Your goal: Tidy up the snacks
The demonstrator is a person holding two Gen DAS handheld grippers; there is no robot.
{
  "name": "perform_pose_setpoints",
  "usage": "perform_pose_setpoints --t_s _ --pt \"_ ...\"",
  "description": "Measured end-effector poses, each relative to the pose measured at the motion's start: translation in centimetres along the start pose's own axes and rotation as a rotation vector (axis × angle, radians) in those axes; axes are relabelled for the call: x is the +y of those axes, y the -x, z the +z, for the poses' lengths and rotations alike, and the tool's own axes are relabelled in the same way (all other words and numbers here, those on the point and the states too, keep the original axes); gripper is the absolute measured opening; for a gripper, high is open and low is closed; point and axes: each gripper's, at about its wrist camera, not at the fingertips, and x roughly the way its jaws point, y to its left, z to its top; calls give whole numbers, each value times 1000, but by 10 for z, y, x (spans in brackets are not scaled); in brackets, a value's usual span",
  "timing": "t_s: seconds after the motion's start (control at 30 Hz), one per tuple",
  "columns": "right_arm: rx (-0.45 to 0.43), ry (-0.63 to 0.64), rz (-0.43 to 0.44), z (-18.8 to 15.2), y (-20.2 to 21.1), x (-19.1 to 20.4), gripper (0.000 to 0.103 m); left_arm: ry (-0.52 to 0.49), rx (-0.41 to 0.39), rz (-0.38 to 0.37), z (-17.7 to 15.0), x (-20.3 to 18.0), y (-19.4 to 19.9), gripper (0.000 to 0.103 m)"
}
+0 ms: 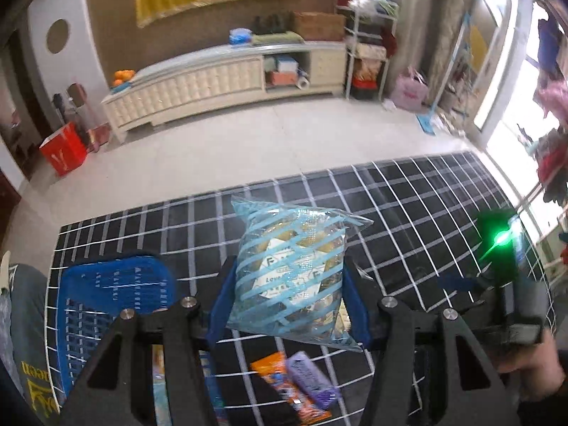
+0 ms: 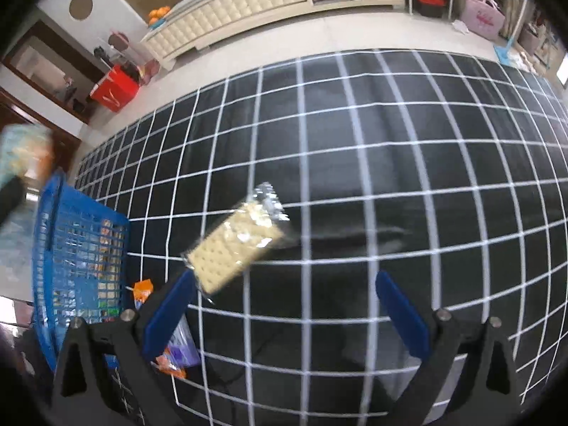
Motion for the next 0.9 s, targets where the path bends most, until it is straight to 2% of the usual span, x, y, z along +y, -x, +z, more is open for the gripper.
perform_pose_setpoints --t_s 0.17,0.27,0.4,0.57,0.67,0.8,0.87,0.9 --pt "41 -148 12 7 -25 22 103 59 -46 71 -11 44 23 54" --pt "18 -153 -47 10 -32 37 103 137 -52 74 -19 75 32 54" --pt "35 -152 -87 14 -46 52 103 211 -65 94 -34 109 42 54" --pt "45 -132 -152 15 -62 72 103 246 -19 172 -58 140 36 54" --pt "57 -100 -204 15 -73 84 103 260 38 156 -68 150 25 54" --pt "43 -58 -254 17 -78 94 100 198 86 161 -77 151 10 54" --pt "39 -33 -275 18 -79 100 97 188 105 166 -80 152 6 54" --pt "35 -20 -289 18 -80 103 92 188 124 161 -83 154 3 54"
